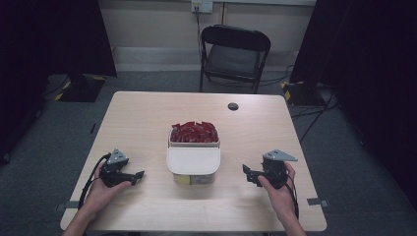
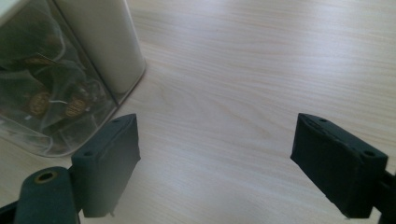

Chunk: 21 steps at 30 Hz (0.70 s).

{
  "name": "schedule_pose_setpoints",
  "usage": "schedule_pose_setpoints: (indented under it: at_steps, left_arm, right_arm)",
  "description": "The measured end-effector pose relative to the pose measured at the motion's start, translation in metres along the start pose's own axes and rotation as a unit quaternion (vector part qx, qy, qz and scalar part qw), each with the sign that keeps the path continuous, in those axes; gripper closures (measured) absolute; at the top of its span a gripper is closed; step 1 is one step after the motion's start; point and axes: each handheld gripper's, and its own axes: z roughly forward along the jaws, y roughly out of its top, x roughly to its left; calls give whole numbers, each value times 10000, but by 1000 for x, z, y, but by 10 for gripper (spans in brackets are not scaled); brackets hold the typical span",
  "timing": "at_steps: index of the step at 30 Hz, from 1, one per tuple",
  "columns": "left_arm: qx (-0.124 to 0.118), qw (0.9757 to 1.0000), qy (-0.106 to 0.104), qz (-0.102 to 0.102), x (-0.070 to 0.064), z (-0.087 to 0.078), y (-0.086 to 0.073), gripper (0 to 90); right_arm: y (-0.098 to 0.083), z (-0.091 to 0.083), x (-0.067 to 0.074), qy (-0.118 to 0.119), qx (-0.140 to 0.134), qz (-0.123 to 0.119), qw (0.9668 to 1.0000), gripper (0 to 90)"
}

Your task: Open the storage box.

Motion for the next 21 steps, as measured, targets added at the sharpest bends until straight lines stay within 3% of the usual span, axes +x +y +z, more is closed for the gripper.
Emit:
schedule_pose_setpoints:
  at_steps: [11,15,21]
  left_arm:
    - [-14,10000,0,-15,0,0,0,147]
    - [-14,10000,0,-15,0,0,0,147]
    - [-14,10000,0,-15,0,0,0,147]
  right_arm:
    - [6,-6,21,282,-59,-153,9995,145]
    - [7,-8,33,551,-79,-189,9983,146]
    - [8,-10,46,729,-51,-313,9968,146]
